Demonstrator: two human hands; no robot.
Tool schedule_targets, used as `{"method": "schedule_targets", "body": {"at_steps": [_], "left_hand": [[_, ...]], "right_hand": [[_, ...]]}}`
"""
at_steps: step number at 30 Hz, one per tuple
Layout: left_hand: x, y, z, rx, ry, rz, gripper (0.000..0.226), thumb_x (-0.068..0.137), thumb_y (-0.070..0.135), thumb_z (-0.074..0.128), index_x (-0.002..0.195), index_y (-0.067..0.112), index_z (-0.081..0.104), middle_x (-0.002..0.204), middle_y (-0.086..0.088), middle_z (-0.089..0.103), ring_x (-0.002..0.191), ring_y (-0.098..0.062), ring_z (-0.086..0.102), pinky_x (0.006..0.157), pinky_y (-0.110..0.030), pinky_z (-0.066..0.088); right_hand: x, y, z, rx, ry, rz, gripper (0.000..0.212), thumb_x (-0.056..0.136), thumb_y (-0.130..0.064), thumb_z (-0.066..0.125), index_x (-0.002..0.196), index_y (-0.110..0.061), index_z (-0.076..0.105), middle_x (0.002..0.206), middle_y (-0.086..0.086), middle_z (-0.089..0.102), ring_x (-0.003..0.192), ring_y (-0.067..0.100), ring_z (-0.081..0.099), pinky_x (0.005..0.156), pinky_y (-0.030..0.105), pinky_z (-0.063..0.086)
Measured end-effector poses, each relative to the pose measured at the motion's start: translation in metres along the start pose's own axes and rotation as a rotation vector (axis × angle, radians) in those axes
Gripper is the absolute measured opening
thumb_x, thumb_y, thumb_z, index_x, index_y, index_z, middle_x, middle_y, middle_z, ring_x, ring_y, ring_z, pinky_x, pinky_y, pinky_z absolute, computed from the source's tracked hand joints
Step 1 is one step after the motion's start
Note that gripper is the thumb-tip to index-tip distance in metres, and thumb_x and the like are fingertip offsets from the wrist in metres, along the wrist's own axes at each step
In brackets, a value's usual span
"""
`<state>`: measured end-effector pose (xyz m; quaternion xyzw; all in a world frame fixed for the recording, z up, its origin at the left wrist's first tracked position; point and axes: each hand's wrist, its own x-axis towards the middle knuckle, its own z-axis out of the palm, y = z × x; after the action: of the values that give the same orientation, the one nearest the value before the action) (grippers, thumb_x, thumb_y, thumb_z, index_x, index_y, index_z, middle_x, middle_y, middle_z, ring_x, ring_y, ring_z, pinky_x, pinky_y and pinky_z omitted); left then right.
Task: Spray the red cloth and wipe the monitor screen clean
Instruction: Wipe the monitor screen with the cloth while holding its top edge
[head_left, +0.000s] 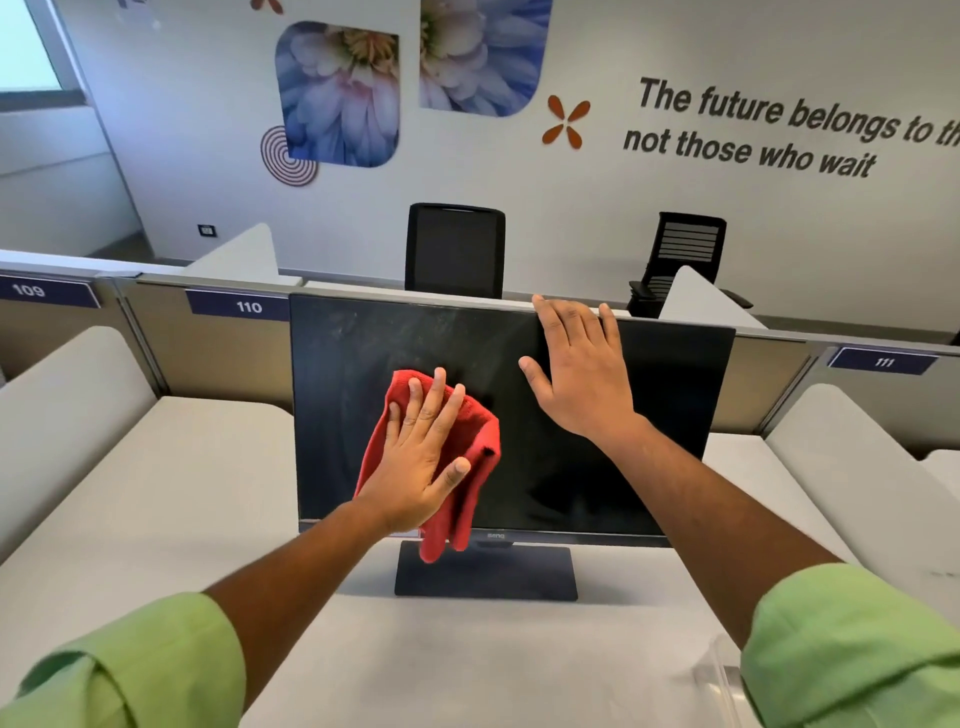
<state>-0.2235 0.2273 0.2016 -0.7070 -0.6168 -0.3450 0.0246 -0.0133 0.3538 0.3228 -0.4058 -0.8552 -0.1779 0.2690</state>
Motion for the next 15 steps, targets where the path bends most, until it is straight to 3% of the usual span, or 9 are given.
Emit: {"method": "schedule_targets", "body": {"at_steps": [3,6,9,12,15], "left_hand": [[-0.005,-0.013,-0.001,0.045,-0.037,0.083,0.052,0.108,0.054,0.028,0.157,0.036,0.029,0.173,0.005,-0.003,0.158,-0.028,-0.013,0.122,-0.060,-0.004],[-0.011,-0.028,0.003,0.293,-0.080,0.205,0.035,0.109,0.039,0.037,0.143,0.036,0.045,0.172,0.001,0.007,0.158,-0.034,-0.008,0.122,-0.063,0.005],[-0.006,-0.036,-0.003,0.427,-0.098,0.356,0.048,0.104,0.036,0.055,0.150,0.030,0.044,0.167,-0.005,0.020,0.159,-0.035,0.000,0.123,-0.062,0.008],[-0.005,-0.041,-0.010,0.550,-0.110,0.458,0.075,0.092,0.037,0.070,0.158,0.021,0.036,0.164,-0.007,0.027,0.158,-0.035,0.007,0.126,-0.057,0.002],[-0.025,-0.034,0.009,0.551,-0.051,0.335,0.073,0.103,0.040,0.052,0.164,0.021,0.018,0.171,-0.007,0.013,0.159,-0.033,0.002,0.128,-0.052,-0.003]], "right_hand": [[-0.001,-0.003,-0.001,-0.001,0.004,0.018,0.074,0.103,-0.054,0.051,0.164,-0.020,0.029,0.158,0.005,0.046,0.151,0.028,0.039,0.132,0.056,0.016],[-0.002,-0.006,-0.002,-0.009,0.003,0.034,0.074,0.102,-0.055,0.050,0.164,-0.020,0.030,0.159,0.005,0.046,0.152,0.027,0.038,0.133,0.055,0.014],[-0.001,-0.007,-0.002,-0.002,0.017,0.045,0.073,0.101,-0.056,0.050,0.163,-0.021,0.032,0.158,0.006,0.048,0.151,0.028,0.040,0.132,0.057,0.016],[-0.002,-0.008,0.000,0.000,0.025,0.051,0.073,0.101,-0.056,0.050,0.162,-0.021,0.033,0.158,0.006,0.048,0.151,0.029,0.040,0.132,0.057,0.015],[-0.001,-0.009,0.002,0.012,0.038,0.059,0.072,0.100,-0.055,0.051,0.162,-0.021,0.034,0.157,0.006,0.048,0.150,0.029,0.040,0.132,0.057,0.014]]}}
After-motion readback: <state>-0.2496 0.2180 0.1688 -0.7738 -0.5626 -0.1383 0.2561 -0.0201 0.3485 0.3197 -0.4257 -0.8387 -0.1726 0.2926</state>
